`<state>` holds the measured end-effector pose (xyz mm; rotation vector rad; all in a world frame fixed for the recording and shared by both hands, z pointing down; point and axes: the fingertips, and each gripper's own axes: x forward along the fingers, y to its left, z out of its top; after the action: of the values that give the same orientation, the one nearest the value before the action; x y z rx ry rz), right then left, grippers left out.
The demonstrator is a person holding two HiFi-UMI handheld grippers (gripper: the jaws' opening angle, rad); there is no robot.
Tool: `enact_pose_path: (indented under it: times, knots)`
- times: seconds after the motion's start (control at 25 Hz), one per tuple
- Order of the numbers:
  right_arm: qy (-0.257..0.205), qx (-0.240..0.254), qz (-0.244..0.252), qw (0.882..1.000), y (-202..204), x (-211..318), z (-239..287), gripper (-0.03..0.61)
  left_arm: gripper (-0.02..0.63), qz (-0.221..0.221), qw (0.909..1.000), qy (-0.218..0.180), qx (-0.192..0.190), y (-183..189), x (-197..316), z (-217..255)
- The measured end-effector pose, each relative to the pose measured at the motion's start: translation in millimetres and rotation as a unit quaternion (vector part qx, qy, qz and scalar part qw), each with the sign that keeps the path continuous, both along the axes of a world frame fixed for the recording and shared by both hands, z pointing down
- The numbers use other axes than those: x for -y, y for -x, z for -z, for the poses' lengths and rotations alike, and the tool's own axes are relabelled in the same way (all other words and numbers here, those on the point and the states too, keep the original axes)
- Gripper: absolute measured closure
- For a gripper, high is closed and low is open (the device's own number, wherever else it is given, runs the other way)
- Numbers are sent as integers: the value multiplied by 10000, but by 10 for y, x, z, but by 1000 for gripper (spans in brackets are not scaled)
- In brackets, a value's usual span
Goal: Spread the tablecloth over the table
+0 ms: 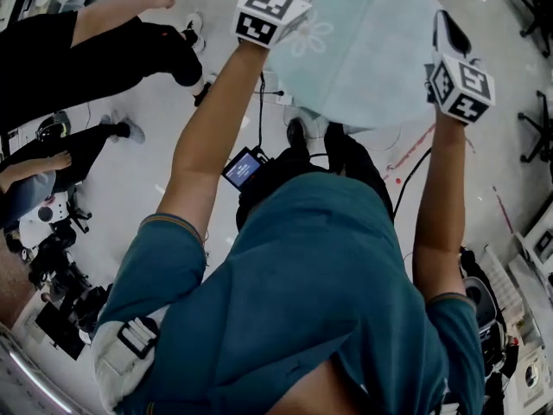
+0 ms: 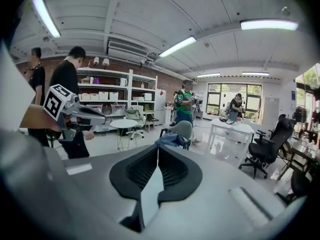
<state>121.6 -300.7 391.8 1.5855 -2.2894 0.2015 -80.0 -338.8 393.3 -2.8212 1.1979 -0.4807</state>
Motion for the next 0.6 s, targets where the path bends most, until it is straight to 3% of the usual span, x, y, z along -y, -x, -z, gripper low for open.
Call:
enact_pose_path:
  times: [0.36,0.6]
  knots:
    - [-717,39,793,9943,805,-807,1108,568,614,-215,9962,-634,-563,275,-839,1171]
    - [-1075,-96,1009,9890,1510,-1305,1785,571,614,-302,9891,-1037,-1003,882,-1409,1923]
